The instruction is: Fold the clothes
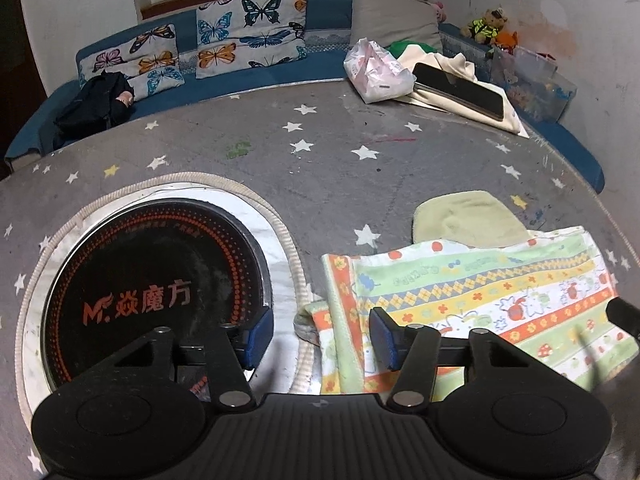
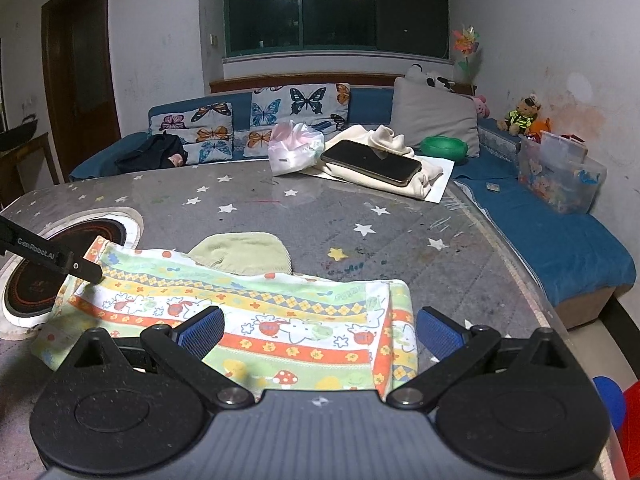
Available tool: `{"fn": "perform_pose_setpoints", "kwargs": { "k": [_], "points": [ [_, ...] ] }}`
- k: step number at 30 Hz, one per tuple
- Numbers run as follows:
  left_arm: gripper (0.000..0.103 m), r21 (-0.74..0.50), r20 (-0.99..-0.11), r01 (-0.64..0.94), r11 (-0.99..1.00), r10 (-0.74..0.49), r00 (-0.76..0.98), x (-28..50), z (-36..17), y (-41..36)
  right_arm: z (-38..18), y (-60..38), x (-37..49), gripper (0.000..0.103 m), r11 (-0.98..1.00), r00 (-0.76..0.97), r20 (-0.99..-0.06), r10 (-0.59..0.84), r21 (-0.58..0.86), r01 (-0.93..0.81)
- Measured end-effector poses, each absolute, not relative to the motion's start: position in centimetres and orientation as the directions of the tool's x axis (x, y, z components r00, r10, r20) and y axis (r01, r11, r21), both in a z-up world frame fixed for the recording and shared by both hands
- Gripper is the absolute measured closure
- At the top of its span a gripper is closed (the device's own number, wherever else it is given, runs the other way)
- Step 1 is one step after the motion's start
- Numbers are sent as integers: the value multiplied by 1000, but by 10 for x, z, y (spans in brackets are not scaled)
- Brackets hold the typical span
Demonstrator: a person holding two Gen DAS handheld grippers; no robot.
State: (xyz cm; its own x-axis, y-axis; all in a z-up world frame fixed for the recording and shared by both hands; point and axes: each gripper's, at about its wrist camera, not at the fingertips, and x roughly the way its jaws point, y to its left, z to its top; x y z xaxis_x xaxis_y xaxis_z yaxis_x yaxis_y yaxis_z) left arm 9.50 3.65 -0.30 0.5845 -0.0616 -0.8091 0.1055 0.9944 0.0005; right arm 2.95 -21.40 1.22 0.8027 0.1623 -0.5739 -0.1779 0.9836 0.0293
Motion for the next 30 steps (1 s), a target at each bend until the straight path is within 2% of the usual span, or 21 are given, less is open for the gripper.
{"fn": "perform_pose_setpoints", "kwargs": {
  "k": [14,30],
  "points": [
    [49,57,-810,133,989,-32,586,102,-9,28,6,-198,42,0,973,783,-586,208,45,-225],
    [23,105,-761,186,977,-41,647,72,11,8,-2,-201,27,0,974,771,-599,216,75,-214]
  ]
}}
